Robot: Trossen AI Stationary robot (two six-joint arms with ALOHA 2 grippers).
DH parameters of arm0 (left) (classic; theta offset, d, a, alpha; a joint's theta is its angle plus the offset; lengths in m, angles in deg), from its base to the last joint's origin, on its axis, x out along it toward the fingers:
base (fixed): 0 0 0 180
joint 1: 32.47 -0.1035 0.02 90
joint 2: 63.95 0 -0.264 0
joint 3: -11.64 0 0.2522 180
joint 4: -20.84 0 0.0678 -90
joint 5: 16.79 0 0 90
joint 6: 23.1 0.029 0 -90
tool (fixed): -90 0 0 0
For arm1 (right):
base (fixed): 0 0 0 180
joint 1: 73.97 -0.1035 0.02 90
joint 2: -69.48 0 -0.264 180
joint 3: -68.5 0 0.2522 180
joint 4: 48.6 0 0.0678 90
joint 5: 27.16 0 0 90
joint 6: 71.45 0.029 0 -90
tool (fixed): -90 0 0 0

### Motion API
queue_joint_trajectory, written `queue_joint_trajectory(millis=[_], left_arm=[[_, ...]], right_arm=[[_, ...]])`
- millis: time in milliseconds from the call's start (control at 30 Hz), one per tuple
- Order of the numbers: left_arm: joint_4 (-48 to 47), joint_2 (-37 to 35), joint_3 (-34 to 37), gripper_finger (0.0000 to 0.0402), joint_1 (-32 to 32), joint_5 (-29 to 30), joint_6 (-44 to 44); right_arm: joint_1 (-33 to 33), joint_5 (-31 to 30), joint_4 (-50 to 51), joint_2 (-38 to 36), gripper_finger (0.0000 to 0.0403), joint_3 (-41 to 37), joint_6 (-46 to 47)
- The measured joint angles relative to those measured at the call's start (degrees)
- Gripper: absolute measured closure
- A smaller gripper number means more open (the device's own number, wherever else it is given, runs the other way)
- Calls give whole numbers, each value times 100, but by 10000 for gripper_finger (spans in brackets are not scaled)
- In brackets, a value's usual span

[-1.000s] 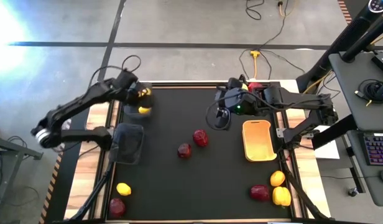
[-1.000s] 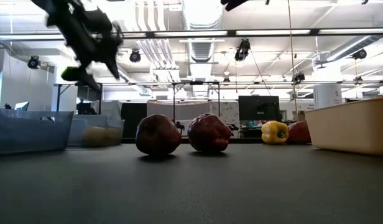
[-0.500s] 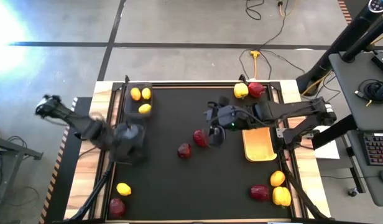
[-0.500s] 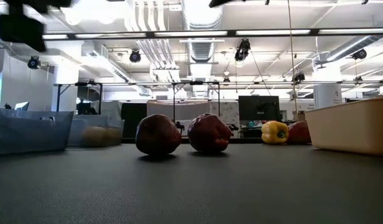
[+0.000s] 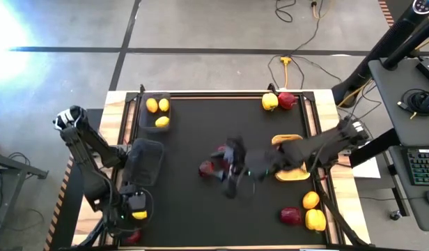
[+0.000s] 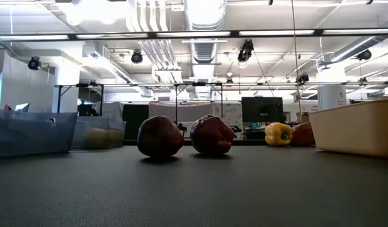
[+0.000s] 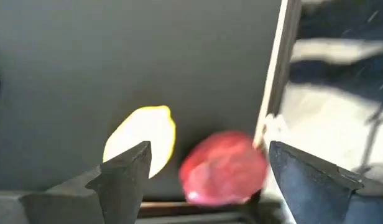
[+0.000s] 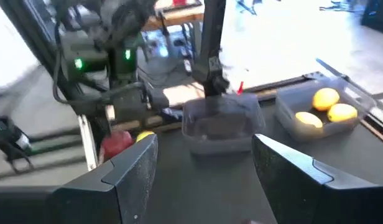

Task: Sort produce into baskets
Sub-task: Put the yellow lemon into the top black bin

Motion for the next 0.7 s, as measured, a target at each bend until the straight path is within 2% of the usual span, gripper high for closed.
queue_joint_trajectory(millis=[100,333,500,700], left_arm=[[-84,161,2,94,-15,-36,613],[-261,590,13,94,-33,-52,1921],[-250,737,80,94,-55,-165,2284],[11,775,665,94,-84,-359,2403]], right_arm=[[-346,-446,60,335,153,282,233],[-765,-877,83,975,154,955,342],[-787,-928,660,1339,154,1611,236],[-772,-925,988,1546,154,1986,154]])
